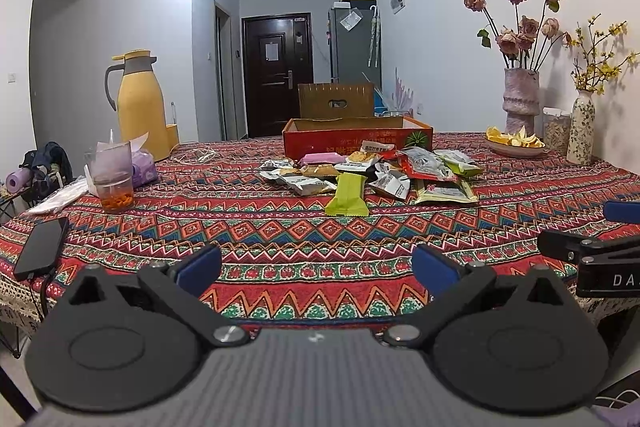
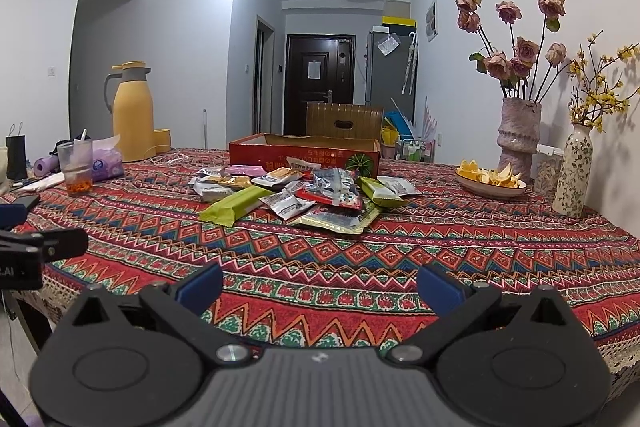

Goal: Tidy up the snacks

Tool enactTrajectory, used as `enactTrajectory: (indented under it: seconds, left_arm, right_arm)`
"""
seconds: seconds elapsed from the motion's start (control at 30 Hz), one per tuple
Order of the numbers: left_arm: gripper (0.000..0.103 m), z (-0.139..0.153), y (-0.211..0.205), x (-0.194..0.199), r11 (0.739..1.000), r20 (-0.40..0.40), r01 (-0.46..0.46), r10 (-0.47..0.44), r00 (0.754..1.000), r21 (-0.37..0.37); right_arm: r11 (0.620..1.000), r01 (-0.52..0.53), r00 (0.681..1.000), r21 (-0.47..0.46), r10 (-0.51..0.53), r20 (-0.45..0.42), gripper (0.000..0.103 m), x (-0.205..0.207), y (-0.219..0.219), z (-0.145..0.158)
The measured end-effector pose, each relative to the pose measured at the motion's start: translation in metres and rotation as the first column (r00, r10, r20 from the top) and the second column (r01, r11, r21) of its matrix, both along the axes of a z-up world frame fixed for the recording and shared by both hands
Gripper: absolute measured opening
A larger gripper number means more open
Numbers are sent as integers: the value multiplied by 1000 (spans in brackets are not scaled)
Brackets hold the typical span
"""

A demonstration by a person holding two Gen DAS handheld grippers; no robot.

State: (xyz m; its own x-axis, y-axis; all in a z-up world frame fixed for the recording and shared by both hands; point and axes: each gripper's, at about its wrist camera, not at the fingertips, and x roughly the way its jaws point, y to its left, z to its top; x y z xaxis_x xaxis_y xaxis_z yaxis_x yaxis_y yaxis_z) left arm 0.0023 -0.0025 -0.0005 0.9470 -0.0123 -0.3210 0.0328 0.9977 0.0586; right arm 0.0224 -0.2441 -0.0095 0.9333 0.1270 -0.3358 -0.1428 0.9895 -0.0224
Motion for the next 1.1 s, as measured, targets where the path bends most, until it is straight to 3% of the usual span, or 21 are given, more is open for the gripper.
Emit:
enactTrajectory:
  seconds: [1.1]
  left_arm:
    - [103,-2,-1,0,1000,-11,0,0,1000,-4]
  right_arm:
    - [1000,2,1000,3,-2,-7,103,0,0,-3]
